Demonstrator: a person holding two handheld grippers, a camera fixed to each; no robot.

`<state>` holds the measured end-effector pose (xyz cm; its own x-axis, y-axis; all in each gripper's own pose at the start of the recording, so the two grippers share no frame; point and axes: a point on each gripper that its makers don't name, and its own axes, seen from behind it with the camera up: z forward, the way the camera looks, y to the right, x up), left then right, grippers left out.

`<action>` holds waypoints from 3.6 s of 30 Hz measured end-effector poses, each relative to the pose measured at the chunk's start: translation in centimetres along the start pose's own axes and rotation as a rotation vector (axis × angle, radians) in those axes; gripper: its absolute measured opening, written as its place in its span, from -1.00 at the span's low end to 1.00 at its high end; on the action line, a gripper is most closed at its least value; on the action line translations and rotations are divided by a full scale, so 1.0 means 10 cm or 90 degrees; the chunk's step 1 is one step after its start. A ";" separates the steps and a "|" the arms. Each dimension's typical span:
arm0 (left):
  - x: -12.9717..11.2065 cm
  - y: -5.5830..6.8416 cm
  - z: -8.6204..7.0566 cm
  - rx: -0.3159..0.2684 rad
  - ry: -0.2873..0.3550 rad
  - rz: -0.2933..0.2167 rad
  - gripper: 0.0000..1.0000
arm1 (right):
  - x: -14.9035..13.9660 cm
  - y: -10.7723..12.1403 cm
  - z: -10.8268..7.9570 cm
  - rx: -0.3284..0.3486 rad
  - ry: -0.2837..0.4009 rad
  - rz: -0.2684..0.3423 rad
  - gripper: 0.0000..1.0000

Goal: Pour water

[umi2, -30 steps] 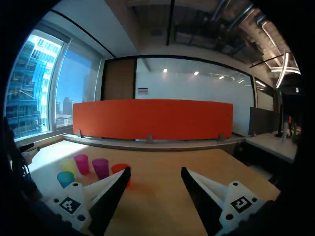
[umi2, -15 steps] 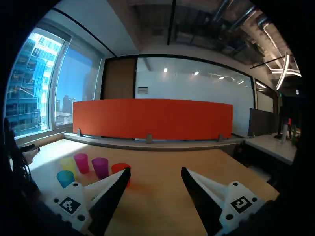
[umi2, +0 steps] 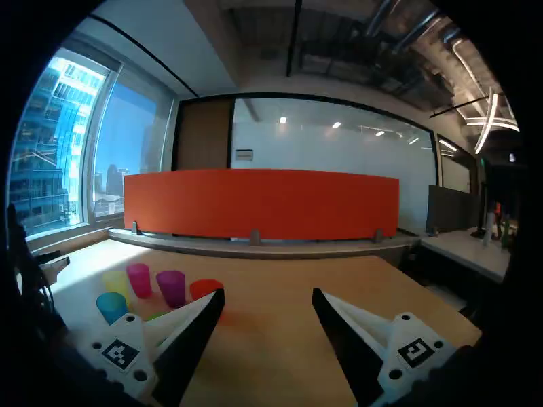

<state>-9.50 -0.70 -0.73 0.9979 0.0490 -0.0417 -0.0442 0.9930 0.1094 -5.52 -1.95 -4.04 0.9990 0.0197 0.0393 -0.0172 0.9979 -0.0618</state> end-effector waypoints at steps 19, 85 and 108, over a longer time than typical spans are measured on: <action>-0.01 0.00 0.01 -0.001 -0.001 0.002 0.98 | 0.07 0.03 -0.07 0.003 0.027 -0.009 0.99; -0.01 0.00 0.02 -0.001 -0.002 0.002 0.98 | -0.55 0.25 0.44 -0.027 0.058 0.009 0.99; -0.01 0.00 0.02 -0.001 -0.002 0.002 0.97 | -0.57 0.28 0.44 -0.028 0.056 0.014 0.99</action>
<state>-9.54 -0.71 -0.57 0.9979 0.0516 -0.0386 -0.0472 0.9930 0.1082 -11.42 0.99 0.00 0.9982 0.0347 -0.0497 -0.0398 0.9936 -0.1052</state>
